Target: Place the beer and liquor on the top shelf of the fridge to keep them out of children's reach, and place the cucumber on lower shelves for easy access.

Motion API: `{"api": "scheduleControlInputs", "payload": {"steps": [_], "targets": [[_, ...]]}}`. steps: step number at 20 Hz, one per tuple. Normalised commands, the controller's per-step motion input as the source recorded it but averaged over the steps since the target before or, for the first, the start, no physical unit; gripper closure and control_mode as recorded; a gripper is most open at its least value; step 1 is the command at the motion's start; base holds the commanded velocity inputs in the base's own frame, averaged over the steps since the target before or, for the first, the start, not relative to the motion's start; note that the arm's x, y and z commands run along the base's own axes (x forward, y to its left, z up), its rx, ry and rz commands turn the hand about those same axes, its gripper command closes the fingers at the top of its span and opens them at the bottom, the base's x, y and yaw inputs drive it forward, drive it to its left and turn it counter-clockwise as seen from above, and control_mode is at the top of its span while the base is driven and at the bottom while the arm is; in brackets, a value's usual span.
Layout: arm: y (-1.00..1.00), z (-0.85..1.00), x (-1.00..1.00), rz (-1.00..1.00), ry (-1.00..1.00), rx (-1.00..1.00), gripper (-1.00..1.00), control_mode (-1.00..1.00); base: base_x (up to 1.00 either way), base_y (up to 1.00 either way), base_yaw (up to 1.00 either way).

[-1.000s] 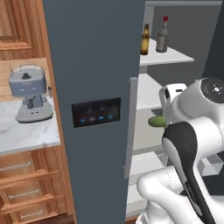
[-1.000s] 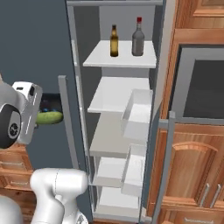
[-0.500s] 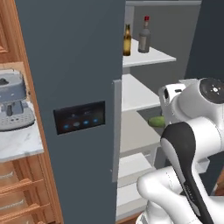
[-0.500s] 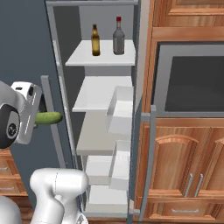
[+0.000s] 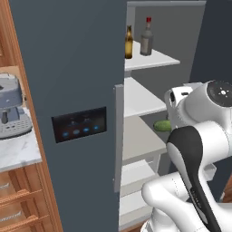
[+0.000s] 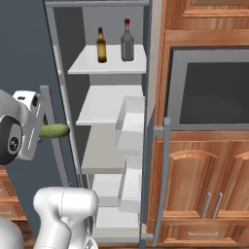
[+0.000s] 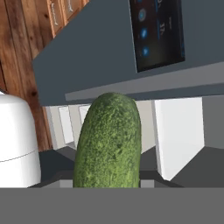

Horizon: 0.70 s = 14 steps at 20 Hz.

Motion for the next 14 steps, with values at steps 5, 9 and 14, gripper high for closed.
{"api": "scheduleControlInputs", "payload": {"steps": [5,9,14], "targets": [[0.00,0.00,0.00,0.00,0.00,0.00,1.00,1.00,0.41,-0.27,0.00],[0.00,0.00,0.00,0.00,0.00,0.00,1.00,1.00,0.39,-0.28,0.00],[0.00,0.00,0.00,0.00,0.00,0.00,1.00,1.00,0.37,-0.24,0.00]]}}
